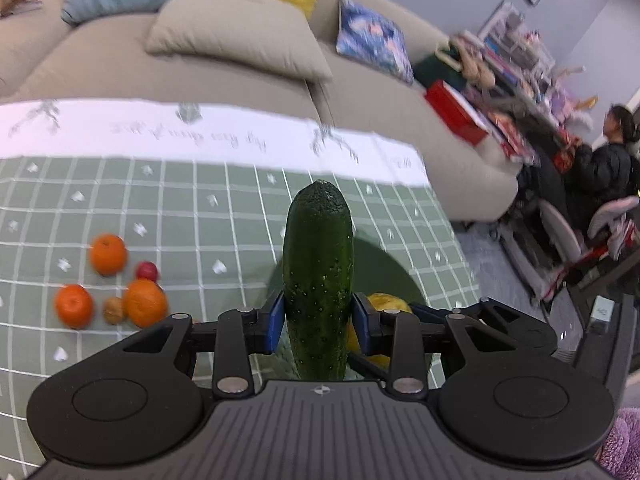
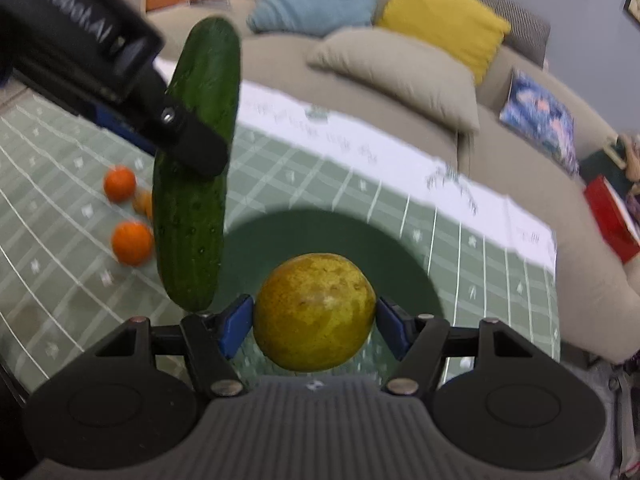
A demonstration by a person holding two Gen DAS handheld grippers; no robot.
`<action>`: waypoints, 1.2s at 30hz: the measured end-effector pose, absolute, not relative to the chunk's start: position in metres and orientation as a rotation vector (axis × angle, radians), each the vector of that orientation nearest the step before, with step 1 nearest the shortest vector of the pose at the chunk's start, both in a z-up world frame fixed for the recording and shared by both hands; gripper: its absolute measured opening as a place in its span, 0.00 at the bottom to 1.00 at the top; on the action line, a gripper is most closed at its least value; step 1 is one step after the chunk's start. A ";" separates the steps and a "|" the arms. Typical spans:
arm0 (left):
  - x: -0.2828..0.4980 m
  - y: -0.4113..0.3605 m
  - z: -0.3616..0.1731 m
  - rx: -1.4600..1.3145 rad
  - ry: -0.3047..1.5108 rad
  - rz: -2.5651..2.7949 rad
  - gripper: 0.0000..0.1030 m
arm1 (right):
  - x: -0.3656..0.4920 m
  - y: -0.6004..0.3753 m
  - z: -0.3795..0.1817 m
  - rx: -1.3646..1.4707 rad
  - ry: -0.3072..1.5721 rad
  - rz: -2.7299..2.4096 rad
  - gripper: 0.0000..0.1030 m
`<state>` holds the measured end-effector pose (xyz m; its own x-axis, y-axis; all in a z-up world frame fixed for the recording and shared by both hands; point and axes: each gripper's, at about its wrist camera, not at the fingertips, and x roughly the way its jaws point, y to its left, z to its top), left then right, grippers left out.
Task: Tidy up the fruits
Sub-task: 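Carry the cucumber and pomelo over the green colander and lower them in with both tools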
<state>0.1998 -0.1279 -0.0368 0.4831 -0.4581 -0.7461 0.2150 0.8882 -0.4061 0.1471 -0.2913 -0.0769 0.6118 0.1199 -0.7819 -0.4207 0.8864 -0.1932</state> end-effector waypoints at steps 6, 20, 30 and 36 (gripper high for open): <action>0.192 -0.127 -0.057 -0.273 1.065 -0.423 0.39 | 0.139 -0.286 -0.098 -0.346 0.946 0.358 0.62; 0.189 -0.114 -0.085 -0.249 1.223 -0.368 0.39 | 0.126 -0.268 -0.106 -0.336 1.095 0.455 0.62; 0.203 -0.124 -0.109 -0.209 1.294 -0.331 0.38 | 0.161 -0.269 -0.119 -0.435 1.083 0.403 0.62; 0.207 -0.129 -0.117 -0.191 1.312 -0.338 0.38 | 0.166 -0.261 -0.130 -0.458 1.091 0.423 0.62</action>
<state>0.2069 -0.1291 -0.1167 0.2165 -0.3488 -0.9118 0.1351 0.9357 -0.3258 0.1665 -0.2613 -0.1296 0.4005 0.1014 -0.9107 -0.5388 0.8300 -0.1445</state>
